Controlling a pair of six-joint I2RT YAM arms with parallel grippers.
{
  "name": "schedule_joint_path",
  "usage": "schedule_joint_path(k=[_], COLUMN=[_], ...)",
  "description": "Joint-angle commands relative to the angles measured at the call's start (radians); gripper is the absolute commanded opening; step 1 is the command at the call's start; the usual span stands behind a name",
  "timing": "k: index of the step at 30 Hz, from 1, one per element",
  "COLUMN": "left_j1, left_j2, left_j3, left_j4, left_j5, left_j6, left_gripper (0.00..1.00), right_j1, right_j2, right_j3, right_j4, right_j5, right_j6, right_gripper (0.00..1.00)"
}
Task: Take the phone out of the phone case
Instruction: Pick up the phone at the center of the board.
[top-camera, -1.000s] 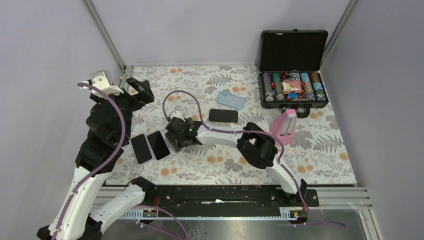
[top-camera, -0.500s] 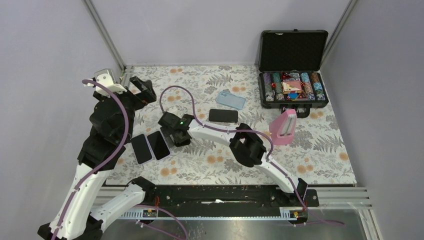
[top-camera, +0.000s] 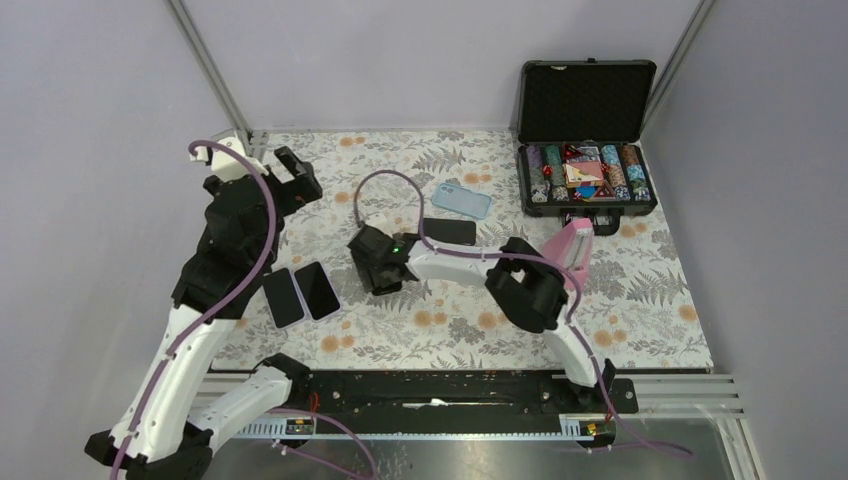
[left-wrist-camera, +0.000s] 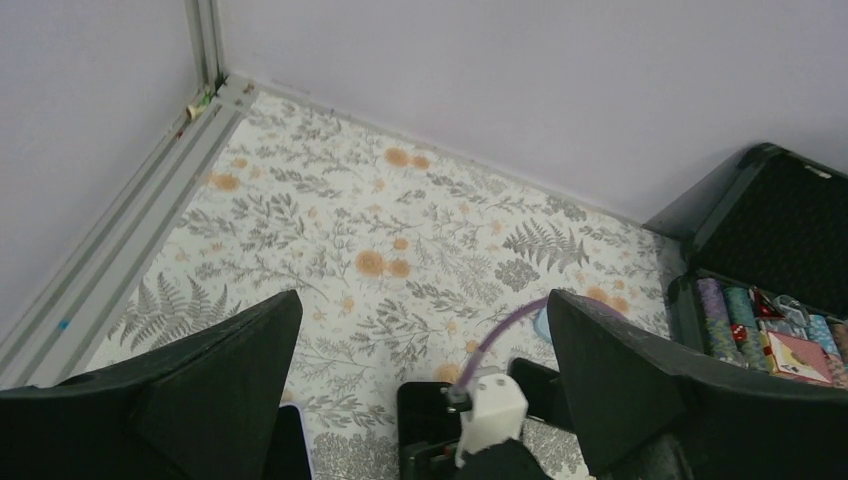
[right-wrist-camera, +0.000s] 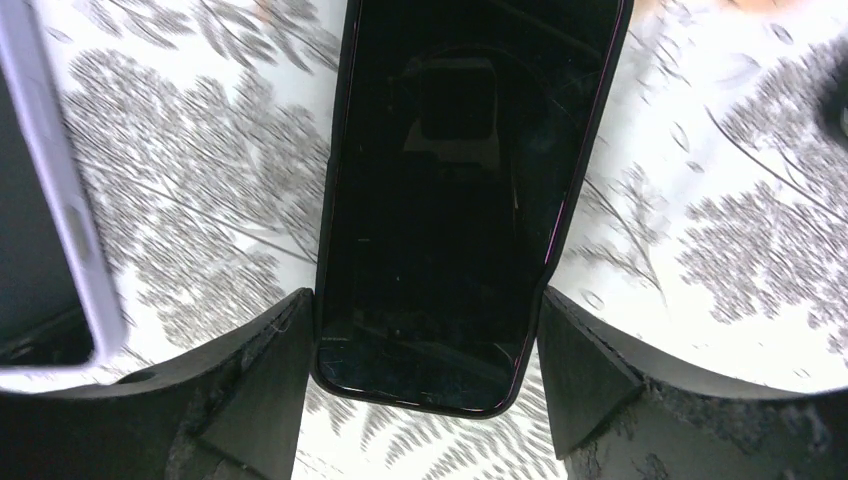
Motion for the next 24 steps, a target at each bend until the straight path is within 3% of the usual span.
schedule_joint_path(k=[1,7,13,16,24], left_j1=[0.056,0.136,0.201,0.250,0.278], left_j2=[0.044,0.058,0.014,0.032,0.279], left_j3=[-0.007,-0.121,-0.358,-0.441,-0.555], left_j4=[-0.046,-0.059,0.035,0.093,0.436], left_j5=[0.058,0.213,0.333,0.464,0.901], left_j6=[-0.114,-0.258,-0.331,-0.365,-0.414], left_gripper=[0.99,0.99,0.99,0.99,0.90], right_j1=[-0.071,-0.164,-0.242,-0.290,-0.310], right_j2=[-0.105,-0.223,-0.279,-0.303,-0.332], right_j3=[-0.209,-0.358,-0.445,-0.507,-0.512], right_j4=[0.015,0.204,0.371,0.530,0.605], right_j5=[-0.093,-0.378,-0.617,-0.745,-0.867], right_j6=[0.004,0.028,0.117,0.182,0.188], right_gripper=[0.51,0.51,0.51,0.50,0.48])
